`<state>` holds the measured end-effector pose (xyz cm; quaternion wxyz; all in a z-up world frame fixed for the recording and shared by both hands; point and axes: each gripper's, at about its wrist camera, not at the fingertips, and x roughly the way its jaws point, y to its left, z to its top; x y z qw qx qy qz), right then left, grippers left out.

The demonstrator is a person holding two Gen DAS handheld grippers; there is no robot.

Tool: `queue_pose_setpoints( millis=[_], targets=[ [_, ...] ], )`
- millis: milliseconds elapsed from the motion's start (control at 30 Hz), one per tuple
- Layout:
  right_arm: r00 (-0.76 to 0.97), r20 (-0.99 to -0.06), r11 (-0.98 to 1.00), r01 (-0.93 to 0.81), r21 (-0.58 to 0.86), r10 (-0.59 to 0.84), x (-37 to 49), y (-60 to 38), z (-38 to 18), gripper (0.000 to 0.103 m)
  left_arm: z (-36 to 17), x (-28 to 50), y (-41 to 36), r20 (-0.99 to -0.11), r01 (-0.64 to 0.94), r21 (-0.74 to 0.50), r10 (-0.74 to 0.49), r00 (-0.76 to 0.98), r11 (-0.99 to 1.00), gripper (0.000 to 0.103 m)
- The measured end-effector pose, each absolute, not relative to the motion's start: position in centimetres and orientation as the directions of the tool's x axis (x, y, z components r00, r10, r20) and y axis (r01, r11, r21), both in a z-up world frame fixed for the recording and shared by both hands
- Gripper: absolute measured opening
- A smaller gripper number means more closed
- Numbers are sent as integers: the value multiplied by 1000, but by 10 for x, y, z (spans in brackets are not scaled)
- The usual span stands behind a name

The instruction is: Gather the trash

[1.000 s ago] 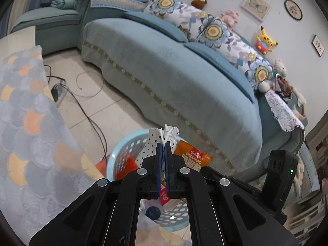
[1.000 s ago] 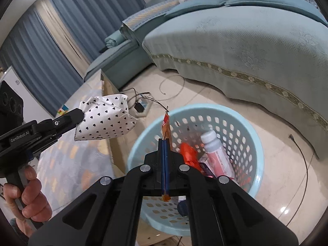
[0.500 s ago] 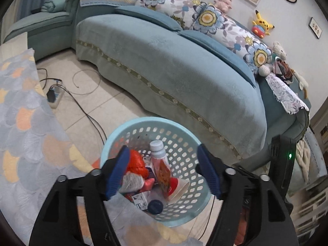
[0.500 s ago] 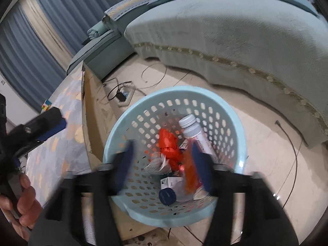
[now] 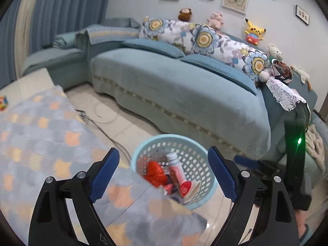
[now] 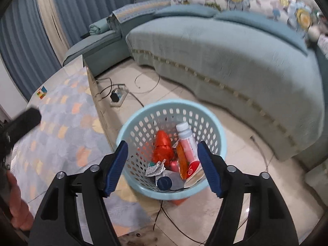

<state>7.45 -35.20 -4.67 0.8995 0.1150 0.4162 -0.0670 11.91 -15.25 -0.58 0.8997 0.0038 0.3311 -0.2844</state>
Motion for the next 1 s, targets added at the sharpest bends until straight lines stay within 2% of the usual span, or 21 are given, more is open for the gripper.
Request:
queue_pose_setpoints(
  millis=[100,167,333,567,767,1000],
  targets=[
    [682,-725,953,274,128,-98,62,-336,-25,78,5,99,-132,-590,474,-147,-462,663,868,88],
    [709,-694,946,297,132,-126,55,-327,-11,79,10,88,-116,-584,444,-141,-437,685,885,88],
    [738,-669,942,280,184,-89,48,-307,3,79,13,73,-75,-556,315,-164,-351,753,935,89],
    [829,-505,950,307,49,-242,21,-272,12,79,4,64,-53,-517,241,-131,-273,811,962,89],
    [855,-419,946,322,-32,-305,17,-260,12,79,-1,64,-61,-517,240,-99,-256,817,966,89],
    [842,-447,952,296,-84,-301,22,-253,-3,79,-1,57,-70,-495,224,-38,-213,842,974,90]
  ],
)
